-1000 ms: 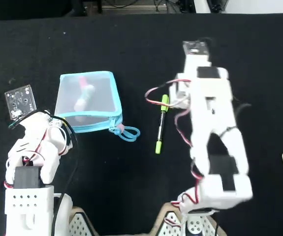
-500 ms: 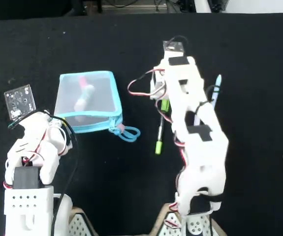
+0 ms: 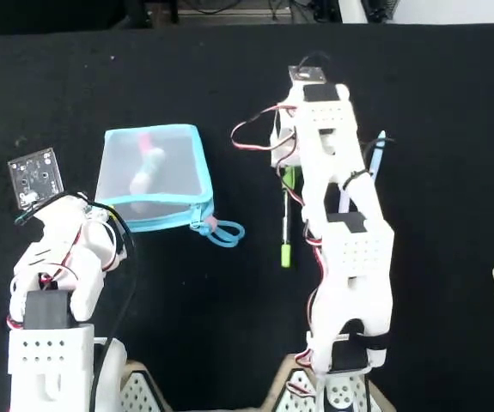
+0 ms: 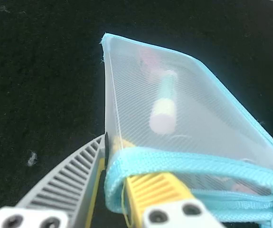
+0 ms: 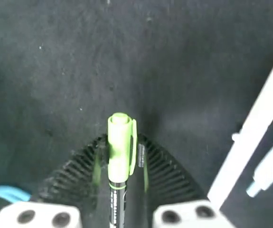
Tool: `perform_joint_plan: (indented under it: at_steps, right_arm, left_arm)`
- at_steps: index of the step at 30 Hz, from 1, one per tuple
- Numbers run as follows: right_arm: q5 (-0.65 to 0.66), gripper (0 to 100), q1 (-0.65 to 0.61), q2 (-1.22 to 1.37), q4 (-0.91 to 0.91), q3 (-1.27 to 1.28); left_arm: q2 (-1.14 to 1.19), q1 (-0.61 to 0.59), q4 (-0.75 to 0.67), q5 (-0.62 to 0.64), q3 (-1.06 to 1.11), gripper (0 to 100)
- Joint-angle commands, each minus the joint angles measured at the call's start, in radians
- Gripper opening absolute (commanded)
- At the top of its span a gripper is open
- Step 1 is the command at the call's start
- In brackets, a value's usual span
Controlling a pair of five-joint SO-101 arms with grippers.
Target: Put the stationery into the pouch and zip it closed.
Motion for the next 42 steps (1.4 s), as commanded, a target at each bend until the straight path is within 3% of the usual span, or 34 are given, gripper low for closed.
perform_joint_plan:
  at_steps: [1,9,16,21,27,39,42]
  right_arm:
    - [0.012,1.1,0.015,-0.007,0.095,-0.088]
    - [0.302,1.1,0.009,-0.018,0.087,0.031]
    - [0.394,1.1,0.025,-0.176,-0.132,0.355]
    - [0.404,2.9,0.008,-0.329,-0.253,0.561]
    - [0.404,17.5,-0.012,-0.338,-0.239,0.579]
    - [0.404,14.7,-0.014,-0.196,-0.230,0.452]
    - [0.400,6.2,-0.008,-0.183,-0.198,0.427]
  left_arm:
    - [-0.012,-0.007,-0.018,0.003,-0.010,3]
    - [-0.012,-0.007,-0.018,0.003,-0.010,3]
    - [-0.012,-0.007,-0.018,0.003,-0.010,3]
    - [-0.012,-0.007,-0.018,0.003,-0.012,3]
    - [-0.012,-0.007,-0.018,0.003,-0.010,3]
    - [-0.012,-0.007,-0.018,0.003,-0.010,3]
    - [-0.012,-0.007,-0.018,0.003,-0.010,3]
